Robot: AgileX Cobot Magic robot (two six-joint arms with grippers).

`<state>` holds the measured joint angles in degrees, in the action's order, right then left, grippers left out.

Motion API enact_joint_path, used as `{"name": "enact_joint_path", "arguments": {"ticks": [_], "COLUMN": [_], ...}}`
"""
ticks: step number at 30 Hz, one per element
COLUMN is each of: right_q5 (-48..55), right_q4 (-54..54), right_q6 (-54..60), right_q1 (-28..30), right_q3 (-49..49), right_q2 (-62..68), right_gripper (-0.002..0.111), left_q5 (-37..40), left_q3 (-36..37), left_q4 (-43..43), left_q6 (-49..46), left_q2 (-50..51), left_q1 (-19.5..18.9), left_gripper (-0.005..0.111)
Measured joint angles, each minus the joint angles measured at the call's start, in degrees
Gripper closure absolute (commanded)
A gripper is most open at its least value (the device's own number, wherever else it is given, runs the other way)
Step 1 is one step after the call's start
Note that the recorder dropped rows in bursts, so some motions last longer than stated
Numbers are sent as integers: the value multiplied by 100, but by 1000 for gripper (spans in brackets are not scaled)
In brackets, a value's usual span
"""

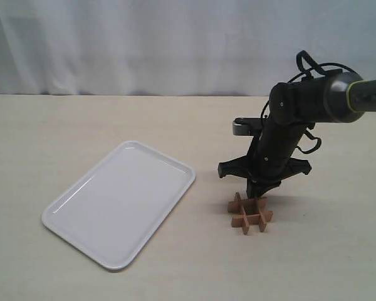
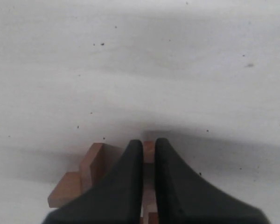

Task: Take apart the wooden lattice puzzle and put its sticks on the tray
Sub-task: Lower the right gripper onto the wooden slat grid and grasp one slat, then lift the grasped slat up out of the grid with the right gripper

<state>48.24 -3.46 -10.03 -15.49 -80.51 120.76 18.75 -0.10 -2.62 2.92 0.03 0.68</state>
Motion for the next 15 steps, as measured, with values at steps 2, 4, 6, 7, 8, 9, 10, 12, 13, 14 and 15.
{"name": "enact_joint_path", "arguments": {"ticks": [2, 4, 6, 7, 8, 9, 10, 12, 13, 14, 15], "right_q5": [0, 11, 54, 104, 155, 212, 275, 409, 451, 494, 526], "right_q4": [0, 0, -10, -10, -10, -10, -10, -10, -10, -10, -10], "right_q6": [0, 0, 0, 0, 0, 0, 0, 0, 0, 0, 0], "right_q1": [0, 0, 0, 0, 0, 0, 0, 0, 0, 0, 0], "right_q3": [0, -13, -67, -95, -128, -171, -204, -262, -287, -302, -301], "right_q2": [0, 4, 26, 37, 38, 46, 46, 59, 59, 59, 59], "right_gripper": [104, 104, 104, 104, 104, 104, 104, 104, 104, 104, 104], "left_q5": [0, 0, 0, 0, 0, 0, 0, 0, 12, 12, 12], "left_q3": [0, 0, 0, 0, 0, 0, 0, 0, 0, 0, 0], "left_q4": [0, 0, 0, 0, 0, 0, 0, 0, 0, 0, 0], "left_q6": [0, 0, 0, 0, 0, 0, 0, 0, 0, 0, 0], "left_q2": [0, 0, 0, 0, 0, 0, 0, 0, 0, 0, 0], "left_q1": [0, 0, 0, 0, 0, 0, 0, 0, 0, 0, 0], "left_gripper": [107, 107, 107, 107, 107, 107, 107, 107, 107, 107, 107]}}
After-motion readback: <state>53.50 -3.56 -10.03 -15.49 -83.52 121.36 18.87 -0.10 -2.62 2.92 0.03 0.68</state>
